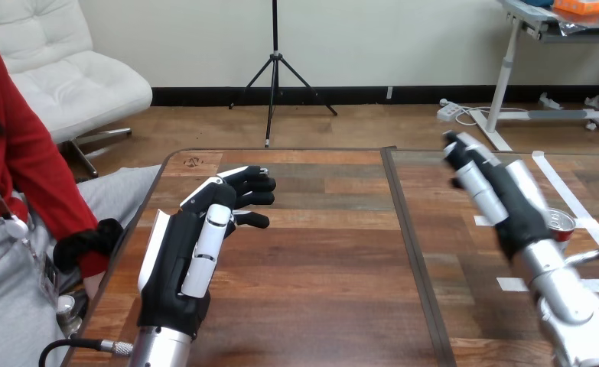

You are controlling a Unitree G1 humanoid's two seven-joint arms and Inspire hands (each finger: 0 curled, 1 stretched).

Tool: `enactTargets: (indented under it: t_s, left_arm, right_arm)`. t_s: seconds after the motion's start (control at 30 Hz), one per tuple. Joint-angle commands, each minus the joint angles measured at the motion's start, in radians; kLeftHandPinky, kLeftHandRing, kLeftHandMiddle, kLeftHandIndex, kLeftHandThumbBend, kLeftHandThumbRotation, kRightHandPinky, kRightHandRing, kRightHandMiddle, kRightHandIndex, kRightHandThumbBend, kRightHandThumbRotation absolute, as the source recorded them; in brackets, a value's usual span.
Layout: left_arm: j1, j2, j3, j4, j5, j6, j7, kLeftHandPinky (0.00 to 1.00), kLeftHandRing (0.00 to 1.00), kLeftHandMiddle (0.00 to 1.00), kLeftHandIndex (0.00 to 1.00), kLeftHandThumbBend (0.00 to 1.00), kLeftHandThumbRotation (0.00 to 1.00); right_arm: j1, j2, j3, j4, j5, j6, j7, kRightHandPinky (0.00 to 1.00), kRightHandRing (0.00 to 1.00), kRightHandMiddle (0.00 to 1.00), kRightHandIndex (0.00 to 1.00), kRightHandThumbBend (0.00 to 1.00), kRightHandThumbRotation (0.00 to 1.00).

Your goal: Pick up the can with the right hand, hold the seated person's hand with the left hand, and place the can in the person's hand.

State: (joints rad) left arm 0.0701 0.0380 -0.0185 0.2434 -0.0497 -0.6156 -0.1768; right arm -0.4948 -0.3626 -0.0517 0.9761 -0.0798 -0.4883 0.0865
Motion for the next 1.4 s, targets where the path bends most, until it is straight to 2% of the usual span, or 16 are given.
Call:
enactTargets:
  t_s: [0.0, 0.13, 0.23, 0.53, 0.7, 1.07, 1.37]
  left_arm:
    - [-0.051, -0.001, 0.004, -0.025, -0.001, -0.002, 0.007, 0.59, 0.7, 0.7, 0.69, 0.48, 0.96]
    - [-0.051, -0.001, 0.003, -0.026, -0.008, 0.002, 0.002, 0.58, 0.69, 0.7, 0.69, 0.48, 0.96]
    - [-0.053, -0.001, 0.002, -0.023, -0.012, -0.002, -0.003, 0.58, 0.69, 0.7, 0.69, 0.48, 0.96]
    - [-0.053, -0.003, 0.002, -0.026, -0.012, 0.002, -0.002, 0.58, 0.69, 0.7, 0.68, 0.47, 0.95]
    - [-0.051, -0.003, 0.002, -0.028, -0.005, 0.004, 0.004, 0.58, 0.69, 0.7, 0.68, 0.46, 0.95]
    - [-0.052, -0.006, 0.001, -0.028, -0.01, 0.006, 0.002, 0.58, 0.69, 0.7, 0.68, 0.45, 0.95]
    - [-0.053, -0.005, 0.003, -0.029, -0.013, 0.008, 0.0, 0.59, 0.69, 0.7, 0.68, 0.45, 0.95]
  right_arm:
    - [-0.194, -0.061, -0.012, 0.078, -0.037, -0.042, -0.076, 0.86, 0.94, 0.95, 0.94, 0.8, 1.0]
    - [-0.215, -0.086, 0.011, 0.099, -0.088, -0.036, -0.136, 0.86, 0.94, 0.95, 0.94, 0.82, 1.0]
    - [-0.231, -0.098, 0.017, 0.117, -0.108, -0.029, -0.159, 0.85, 0.93, 0.95, 0.94, 0.8, 0.99]
    - [-0.276, -0.121, 0.018, 0.167, -0.138, 0.021, -0.192, 0.81, 0.92, 0.96, 0.96, 0.82, 0.87]
    - [-0.289, -0.129, 0.016, 0.183, -0.147, 0.049, -0.201, 0.81, 0.92, 0.95, 0.97, 0.88, 0.8]
    - [-0.315, -0.15, 0.033, 0.234, -0.189, 0.097, -0.256, 0.81, 0.95, 0.98, 1.0, 0.99, 0.61]
    - [-0.317, -0.166, 0.041, 0.262, -0.203, 0.122, -0.272, 0.8, 0.96, 0.99, 1.0, 1.0, 0.48]
